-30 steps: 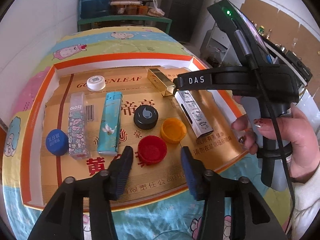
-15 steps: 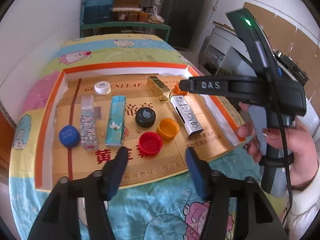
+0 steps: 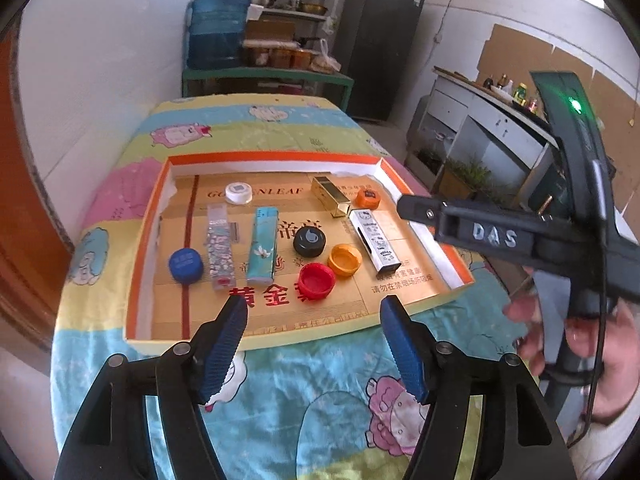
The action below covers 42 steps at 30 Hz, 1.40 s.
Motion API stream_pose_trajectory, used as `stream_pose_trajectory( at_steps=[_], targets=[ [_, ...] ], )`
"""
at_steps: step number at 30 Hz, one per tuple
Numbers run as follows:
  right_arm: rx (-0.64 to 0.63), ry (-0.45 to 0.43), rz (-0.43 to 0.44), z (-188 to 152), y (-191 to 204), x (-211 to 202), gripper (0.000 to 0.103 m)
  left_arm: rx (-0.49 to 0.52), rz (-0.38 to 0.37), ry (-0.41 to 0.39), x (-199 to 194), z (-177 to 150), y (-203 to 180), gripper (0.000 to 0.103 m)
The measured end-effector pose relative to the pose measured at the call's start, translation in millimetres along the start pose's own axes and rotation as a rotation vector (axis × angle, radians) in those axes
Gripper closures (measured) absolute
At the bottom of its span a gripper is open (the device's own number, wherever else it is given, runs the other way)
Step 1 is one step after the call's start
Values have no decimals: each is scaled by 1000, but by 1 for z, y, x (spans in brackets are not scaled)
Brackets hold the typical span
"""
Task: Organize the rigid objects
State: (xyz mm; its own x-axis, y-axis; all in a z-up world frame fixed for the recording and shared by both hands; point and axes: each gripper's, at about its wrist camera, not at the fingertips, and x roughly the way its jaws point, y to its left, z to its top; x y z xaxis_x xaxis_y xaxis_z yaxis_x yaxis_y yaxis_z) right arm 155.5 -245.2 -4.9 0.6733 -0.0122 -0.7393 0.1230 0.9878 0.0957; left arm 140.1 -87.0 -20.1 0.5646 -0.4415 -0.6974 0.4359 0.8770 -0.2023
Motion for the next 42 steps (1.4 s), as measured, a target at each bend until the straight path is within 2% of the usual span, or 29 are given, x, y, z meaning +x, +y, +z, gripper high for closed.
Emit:
stream_pose_trajectory(
  at_steps=[7,13,16,20,26,34,38,42],
  targets=[
    [10,-48,-25,-27,12,-34,39,-10,17,-20,-33,-10,0,32],
    [26,-93,-4,-58,24,-71,39,-57,137,-139,-76,-24,1,32],
    [44,-109,-6,-74,29,-86,38,-48,232,-192,-94,-29,-1,32],
    [42,-132,-40,-94,38,-101,38,-46,307,-219,-110,-42,-3,32],
    [29,-113,-43,-118,52,-112,38,-46,333,-186,-122,-58,-7,32],
    [12,-132,-65,-132,61,-133,38,-15,365,-194,-137,-74,-24,33],
    [10,-160,-128,-134,61,-142,38,-28,354,-193,-142,-76,-24,33],
    [15,-167,-140,-134,59,-146,38,-60,339,-190,-145,-76,-21,33]
  ],
)
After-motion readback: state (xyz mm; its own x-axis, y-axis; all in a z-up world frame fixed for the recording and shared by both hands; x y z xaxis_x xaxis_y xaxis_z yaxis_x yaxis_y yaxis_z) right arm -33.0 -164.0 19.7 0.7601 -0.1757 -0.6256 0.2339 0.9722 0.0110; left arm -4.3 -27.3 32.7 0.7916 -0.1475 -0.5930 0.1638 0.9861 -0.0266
